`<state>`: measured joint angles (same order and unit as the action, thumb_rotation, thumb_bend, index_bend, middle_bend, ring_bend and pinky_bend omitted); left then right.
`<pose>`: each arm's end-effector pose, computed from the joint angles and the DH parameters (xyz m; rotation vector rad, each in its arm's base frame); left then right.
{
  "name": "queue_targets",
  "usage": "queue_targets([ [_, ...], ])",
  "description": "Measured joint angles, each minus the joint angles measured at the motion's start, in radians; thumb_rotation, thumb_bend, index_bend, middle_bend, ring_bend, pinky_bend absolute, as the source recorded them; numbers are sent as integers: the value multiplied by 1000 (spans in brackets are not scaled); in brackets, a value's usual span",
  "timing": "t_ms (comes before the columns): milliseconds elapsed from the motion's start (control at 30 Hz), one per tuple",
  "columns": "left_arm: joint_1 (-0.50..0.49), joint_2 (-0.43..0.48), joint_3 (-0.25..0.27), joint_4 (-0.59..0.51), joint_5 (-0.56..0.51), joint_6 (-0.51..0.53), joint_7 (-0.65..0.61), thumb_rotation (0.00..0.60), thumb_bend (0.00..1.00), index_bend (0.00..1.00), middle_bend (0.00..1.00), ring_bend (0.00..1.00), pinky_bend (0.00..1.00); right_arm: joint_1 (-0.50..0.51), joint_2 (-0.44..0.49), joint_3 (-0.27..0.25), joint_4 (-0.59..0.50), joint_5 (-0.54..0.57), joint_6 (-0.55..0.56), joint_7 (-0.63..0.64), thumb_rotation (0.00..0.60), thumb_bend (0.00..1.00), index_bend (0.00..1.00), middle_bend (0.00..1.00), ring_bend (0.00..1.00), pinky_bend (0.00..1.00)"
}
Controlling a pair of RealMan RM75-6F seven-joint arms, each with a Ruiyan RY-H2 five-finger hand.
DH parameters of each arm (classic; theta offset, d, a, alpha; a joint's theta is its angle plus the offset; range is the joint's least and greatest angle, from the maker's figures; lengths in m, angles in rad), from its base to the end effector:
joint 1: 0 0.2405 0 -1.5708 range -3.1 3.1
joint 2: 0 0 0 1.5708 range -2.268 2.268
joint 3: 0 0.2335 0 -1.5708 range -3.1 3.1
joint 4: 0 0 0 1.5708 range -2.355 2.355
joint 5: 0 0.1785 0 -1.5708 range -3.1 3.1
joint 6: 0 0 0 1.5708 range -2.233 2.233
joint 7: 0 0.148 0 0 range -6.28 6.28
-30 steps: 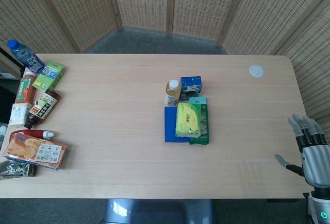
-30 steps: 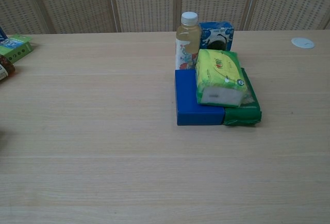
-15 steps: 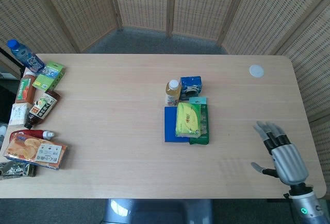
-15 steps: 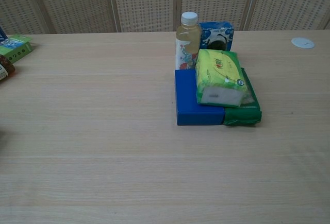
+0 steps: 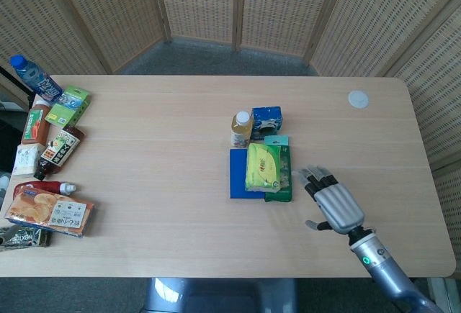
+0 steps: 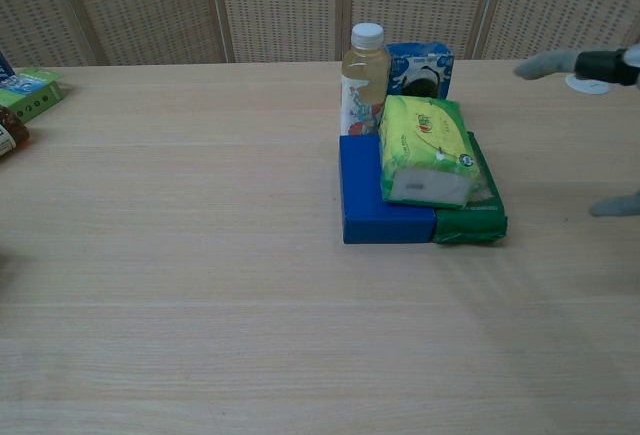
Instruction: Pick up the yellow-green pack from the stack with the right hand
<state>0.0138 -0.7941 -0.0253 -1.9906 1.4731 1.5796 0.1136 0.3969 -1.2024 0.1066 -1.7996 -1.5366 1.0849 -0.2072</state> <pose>-0.2414 0.1482 0.2459 -1.2980 -0.8765 -0.8111 -0.1714 -0.2408 0.0943 1.8896 -0.8938 0.9931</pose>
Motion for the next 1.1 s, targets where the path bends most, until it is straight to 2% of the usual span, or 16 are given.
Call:
queue_targets([
  [267,-1,-2,-4,5,-15,-6,1,600,0,0,0,0,0,100,-111,70,-41,232,-81,-211,600,0,0,0,0,0],
  [567,-4,-2,-6,11,-28,-16,-3,600,0,0,0,0,0,213,-281,114,-41,440,-72,-427,600,0,0,0,0,0],
  [700,-6,-3,-7,11,-32,-21,-2,600,0,0,0,0,0,233,-350,138,-64,530,19,-514,600,0,0,0,0,0],
  [933,-9,-4,-5,13,-33,-32,-5,600,0,0,0,0,0,302,-486,216,-158,726,267,-762,600,0,0,0,0,0],
  [1033,-7,-2,-4,11,-25,-28,-10,600,0,0,0,0,0,349,-569,258,-156,812,364,-847,600,0,0,0,0,0],
  [1100,-6,0,-2,10,-17,-25,-15,600,0,0,0,0,0,381,-609,278,-141,858,390,-879,600,0,0,0,0,0],
])
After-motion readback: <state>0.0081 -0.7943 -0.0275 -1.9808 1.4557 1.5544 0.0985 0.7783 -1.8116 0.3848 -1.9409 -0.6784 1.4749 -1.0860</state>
